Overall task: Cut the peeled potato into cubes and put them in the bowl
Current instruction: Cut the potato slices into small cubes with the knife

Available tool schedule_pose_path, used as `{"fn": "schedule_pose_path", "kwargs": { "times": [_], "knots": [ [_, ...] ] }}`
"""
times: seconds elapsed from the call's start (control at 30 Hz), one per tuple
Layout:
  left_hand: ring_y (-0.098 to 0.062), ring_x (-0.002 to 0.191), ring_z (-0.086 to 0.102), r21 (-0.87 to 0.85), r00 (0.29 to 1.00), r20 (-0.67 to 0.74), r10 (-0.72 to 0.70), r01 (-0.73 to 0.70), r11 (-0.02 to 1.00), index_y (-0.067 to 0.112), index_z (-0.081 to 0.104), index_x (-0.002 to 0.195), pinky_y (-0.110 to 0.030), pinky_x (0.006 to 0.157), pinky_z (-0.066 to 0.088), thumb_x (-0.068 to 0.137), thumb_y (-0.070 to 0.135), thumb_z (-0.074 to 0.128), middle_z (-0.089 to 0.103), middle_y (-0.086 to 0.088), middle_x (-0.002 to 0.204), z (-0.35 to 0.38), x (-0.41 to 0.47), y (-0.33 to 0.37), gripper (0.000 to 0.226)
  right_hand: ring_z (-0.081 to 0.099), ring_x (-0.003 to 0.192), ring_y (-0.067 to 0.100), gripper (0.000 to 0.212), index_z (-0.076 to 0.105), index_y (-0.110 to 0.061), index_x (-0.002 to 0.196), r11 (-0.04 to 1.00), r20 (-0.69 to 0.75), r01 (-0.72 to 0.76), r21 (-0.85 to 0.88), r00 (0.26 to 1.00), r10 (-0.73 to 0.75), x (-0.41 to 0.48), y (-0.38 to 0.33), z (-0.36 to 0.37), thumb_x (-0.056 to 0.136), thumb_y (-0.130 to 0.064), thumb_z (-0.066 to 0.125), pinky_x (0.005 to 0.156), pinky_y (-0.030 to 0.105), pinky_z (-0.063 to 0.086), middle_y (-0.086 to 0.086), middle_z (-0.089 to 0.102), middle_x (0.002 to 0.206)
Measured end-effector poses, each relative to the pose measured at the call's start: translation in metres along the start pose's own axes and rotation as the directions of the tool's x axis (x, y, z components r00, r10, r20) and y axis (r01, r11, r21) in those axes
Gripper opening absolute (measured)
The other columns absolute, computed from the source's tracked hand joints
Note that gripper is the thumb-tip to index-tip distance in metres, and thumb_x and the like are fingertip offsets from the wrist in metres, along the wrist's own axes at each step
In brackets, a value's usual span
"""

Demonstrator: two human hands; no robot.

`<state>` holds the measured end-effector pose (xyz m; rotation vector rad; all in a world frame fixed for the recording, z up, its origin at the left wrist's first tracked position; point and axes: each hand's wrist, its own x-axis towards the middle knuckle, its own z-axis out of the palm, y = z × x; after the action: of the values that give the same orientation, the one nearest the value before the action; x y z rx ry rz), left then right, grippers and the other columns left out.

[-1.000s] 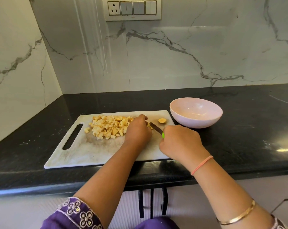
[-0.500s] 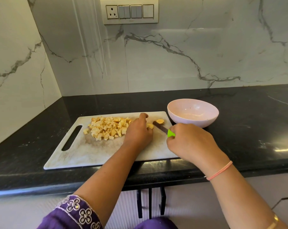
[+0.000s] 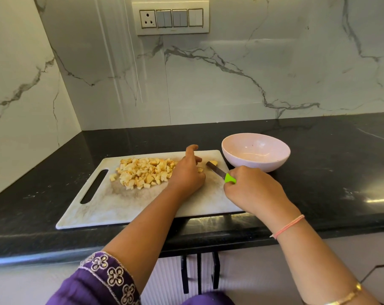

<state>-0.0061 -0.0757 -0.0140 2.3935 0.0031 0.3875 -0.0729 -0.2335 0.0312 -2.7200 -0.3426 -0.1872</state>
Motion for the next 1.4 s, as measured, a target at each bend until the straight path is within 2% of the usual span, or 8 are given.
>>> {"fn": "schedule_pose_path", "kwargs": {
  "times": [0.17,0.33,0.67,0.8,1.0,1.13,1.27,1.4],
  "knots": [
    [-0.018,0.114,0.054,0.135,0.997,-0.071,0.03,-0.021,0.991,0.021,0.029,0.143,-0.029,0.087,0.048,0.085,0.017,0.06,0.053,0.0,0.132,-0.002,-0.01,-0.002,0.066,0.052,0.073,0.024,0.017,0.055,-0.016,0.086,1.0,0.023,0.0,0.021,1.0,-0.001,0.004,-0.004,0.012,0.092,-0.028,0.044,0.061,0.029,0.038,0.0,0.049,0.071],
    [-0.02,0.11,0.055,0.393,0.985,-0.161,0.058,0.01,0.92,0.02,0.063,0.12,-0.033,0.09,0.046,0.086,0.03,0.053,0.065,-0.001,0.118,-0.005,-0.011,-0.005,0.037,0.057,0.081,0.025,0.02,0.057,-0.017,0.091,1.0,0.035,0.003,0.006,0.999,-0.003,0.01,-0.012,0.018,0.093,-0.03,0.042,0.064,0.031,0.04,0.002,0.055,0.082],
    [-0.021,0.096,0.056,0.389,0.982,-0.189,0.025,0.052,0.92,0.016,0.074,0.093,-0.029,0.073,0.043,0.092,0.025,0.05,0.071,-0.001,0.092,-0.005,-0.012,-0.009,0.026,0.048,0.078,0.022,0.014,0.054,-0.017,0.096,0.997,0.033,0.026,-0.074,0.999,-0.024,0.014,-0.028,0.026,0.093,-0.027,0.044,0.066,0.03,0.035,0.002,0.05,0.085],
    [-0.02,0.093,0.053,0.407,0.982,-0.187,0.0,0.077,0.91,0.017,0.073,0.089,-0.027,0.066,0.037,0.093,0.024,0.048,0.068,-0.002,0.085,-0.005,-0.01,-0.006,0.026,0.058,0.09,0.025,0.018,0.056,-0.018,0.104,0.991,0.013,0.062,-0.115,0.998,-0.061,0.008,-0.03,0.03,0.094,-0.027,0.044,0.067,0.03,0.035,0.003,0.06,0.097],
    [-0.014,0.082,0.047,0.407,0.982,-0.188,-0.012,0.089,0.909,0.017,0.074,0.092,-0.027,0.065,0.037,0.094,0.025,0.05,0.069,-0.001,0.089,-0.005,-0.01,-0.008,0.025,0.051,0.078,0.022,0.008,0.047,-0.02,0.09,0.98,0.044,0.11,-0.164,0.994,-0.104,-0.006,-0.034,0.016,0.093,-0.027,0.045,0.063,0.029,0.032,-0.005,0.037,0.07],
    [-0.018,0.091,0.057,0.393,0.982,-0.187,0.017,0.058,0.918,0.017,0.072,0.098,-0.027,0.069,0.042,0.094,0.025,0.049,0.07,0.0,0.094,-0.003,-0.014,-0.011,0.025,0.048,0.072,0.019,0.008,0.042,-0.021,0.088,0.973,0.09,0.129,-0.192,0.989,-0.114,-0.019,-0.032,-0.001,0.092,-0.027,0.044,0.061,0.028,0.033,-0.004,0.04,0.069],
    [-0.016,0.102,0.059,0.245,0.984,-0.177,-0.01,0.054,0.968,0.023,0.052,0.129,-0.029,0.078,0.049,0.092,0.022,0.053,0.066,0.003,0.113,-0.004,-0.013,-0.014,0.037,0.052,0.076,0.021,0.015,0.054,-0.02,0.1,0.987,0.099,0.081,-0.136,0.993,-0.068,-0.021,-0.029,-0.011,0.091,-0.027,0.044,0.065,0.029,0.039,-0.001,0.053,0.082],
    [-0.016,0.101,0.059,0.135,0.987,-0.151,-0.055,0.076,0.988,0.022,0.034,0.141,-0.026,0.074,0.048,0.089,0.016,0.054,0.063,0.002,0.117,-0.002,-0.014,-0.01,0.057,0.055,0.079,0.023,0.016,0.054,-0.017,0.091,0.998,0.028,0.029,-0.064,0.999,-0.027,-0.015,-0.024,-0.004,0.092,-0.028,0.044,0.064,0.029,0.04,0.002,0.055,0.082]
  ]
}}
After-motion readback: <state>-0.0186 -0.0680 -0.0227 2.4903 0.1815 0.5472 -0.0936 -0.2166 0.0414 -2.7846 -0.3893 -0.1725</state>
